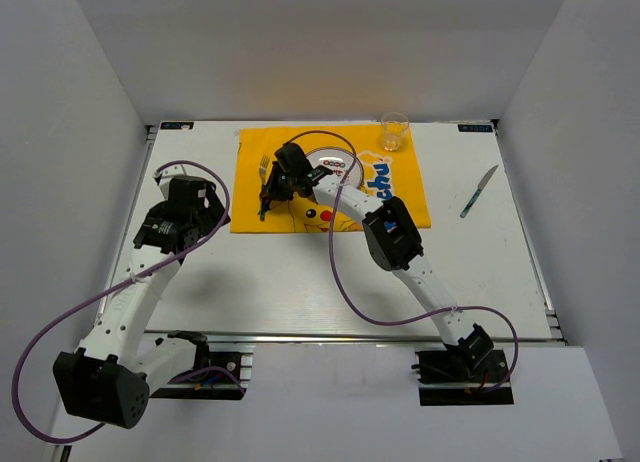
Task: Set the dinner table for one person
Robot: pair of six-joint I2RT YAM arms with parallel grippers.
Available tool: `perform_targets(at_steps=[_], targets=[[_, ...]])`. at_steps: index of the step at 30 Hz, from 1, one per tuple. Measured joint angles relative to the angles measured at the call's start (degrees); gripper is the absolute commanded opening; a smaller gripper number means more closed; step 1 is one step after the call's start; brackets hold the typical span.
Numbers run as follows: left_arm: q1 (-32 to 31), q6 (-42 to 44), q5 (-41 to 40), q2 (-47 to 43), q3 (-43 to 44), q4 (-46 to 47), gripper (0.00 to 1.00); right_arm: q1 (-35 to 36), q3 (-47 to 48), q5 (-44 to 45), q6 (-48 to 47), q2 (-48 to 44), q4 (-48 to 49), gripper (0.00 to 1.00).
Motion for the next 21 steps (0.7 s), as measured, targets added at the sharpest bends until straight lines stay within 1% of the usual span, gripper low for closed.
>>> perform_targets(at_steps=[4, 6, 9, 11, 13, 14, 19, 20, 21], targets=[[0.0, 0.1, 0.3, 0.0, 0.0, 0.0, 0.98, 0.0, 0.0, 0.0, 0.0, 0.0, 0.1, 0.21], [0.0, 0.1, 0.3, -0.1, 0.0, 0.0, 0.98, 0.0, 0.0, 0.0, 0.1, 0.0, 0.2, 0.26], [0.0, 0.1, 0.4, -0.2, 0.0, 0.2, 0.98, 0.1, -0.1, 0.0, 0.2, 0.0, 0.7, 0.3], [0.0, 0.1, 0.4, -0.2, 0.0, 0.4, 0.98, 0.1, -0.2, 0.1, 0.5, 0.0, 1.0, 0.37], [0.0, 0.1, 0.4, -0.2, 0.0, 0.5, 0.98, 0.2, -0.2, 0.1, 0.7, -0.1, 1.4, 0.39], [0.0, 0.1, 0.4, -0.2, 0.0, 0.5, 0.98, 0.3, -0.2, 0.1, 0.8, -0.1, 1.5, 0.48], [0.0, 0.1, 0.5, -0.3, -0.1, 0.7, 0.98, 0.4, -0.6, 0.1, 1.3, -0.8, 2.3, 0.52], [0.0, 0.1, 0.5, -0.4, -0.1, 0.7, 0.98, 0.5, -0.6, 0.1, 1.3, -0.9, 2.3, 0.65], [0.0, 0.1, 0.4, -0.4, -0.1, 0.7, 0.98, 0.5, -0.8, 0.1, 1.4, -1.2, 2.3, 0.66]])
